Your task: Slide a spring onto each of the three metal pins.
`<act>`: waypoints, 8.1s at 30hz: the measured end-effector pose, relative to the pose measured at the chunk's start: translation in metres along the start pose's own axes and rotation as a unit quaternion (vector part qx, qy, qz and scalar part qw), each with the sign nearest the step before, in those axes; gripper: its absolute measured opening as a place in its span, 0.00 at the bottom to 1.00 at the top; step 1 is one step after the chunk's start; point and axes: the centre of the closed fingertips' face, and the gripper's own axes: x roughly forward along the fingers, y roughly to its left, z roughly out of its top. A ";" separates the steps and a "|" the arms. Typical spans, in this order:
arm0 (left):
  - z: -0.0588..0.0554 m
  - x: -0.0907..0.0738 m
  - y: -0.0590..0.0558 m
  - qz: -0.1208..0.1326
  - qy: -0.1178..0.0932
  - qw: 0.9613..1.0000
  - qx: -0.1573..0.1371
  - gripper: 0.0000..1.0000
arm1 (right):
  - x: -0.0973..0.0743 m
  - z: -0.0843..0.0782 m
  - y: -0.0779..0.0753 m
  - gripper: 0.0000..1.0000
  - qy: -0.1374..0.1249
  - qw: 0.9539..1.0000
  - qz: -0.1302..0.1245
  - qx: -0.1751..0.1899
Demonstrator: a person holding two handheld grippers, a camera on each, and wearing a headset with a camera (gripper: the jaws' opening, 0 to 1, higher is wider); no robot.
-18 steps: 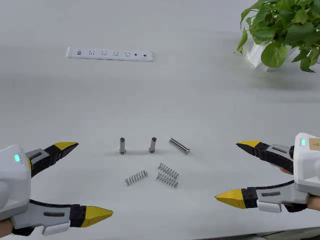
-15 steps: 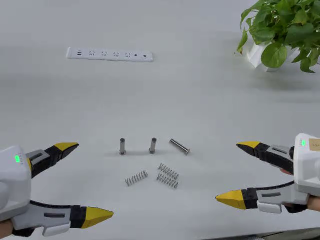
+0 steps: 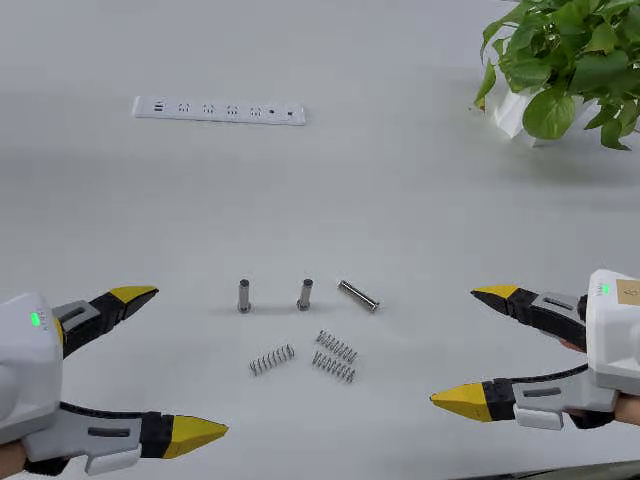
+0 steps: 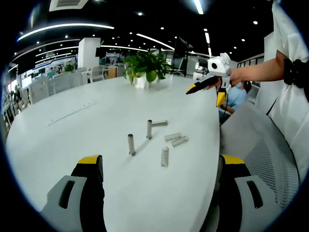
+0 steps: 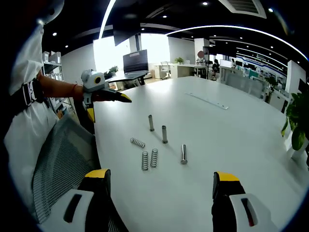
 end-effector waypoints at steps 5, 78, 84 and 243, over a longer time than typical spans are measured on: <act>0.001 0.001 0.001 -0.001 -0.001 1.000 -0.001 0.99 | 0.002 0.004 -0.001 0.86 0.001 1.000 0.001 -0.002; -0.003 0.010 0.018 0.008 -0.042 0.997 -0.065 0.98 | 0.153 0.010 -0.054 0.13 0.246 0.969 0.027 -0.011; -0.003 0.010 0.019 0.009 -0.044 0.997 -0.069 0.98 | 0.158 0.004 -0.062 0.10 0.255 0.966 0.032 -0.014; -0.001 0.018 0.007 -0.016 -0.030 0.998 -0.060 0.96 | 0.104 0.017 -0.052 0.07 0.126 0.992 -0.026 -0.008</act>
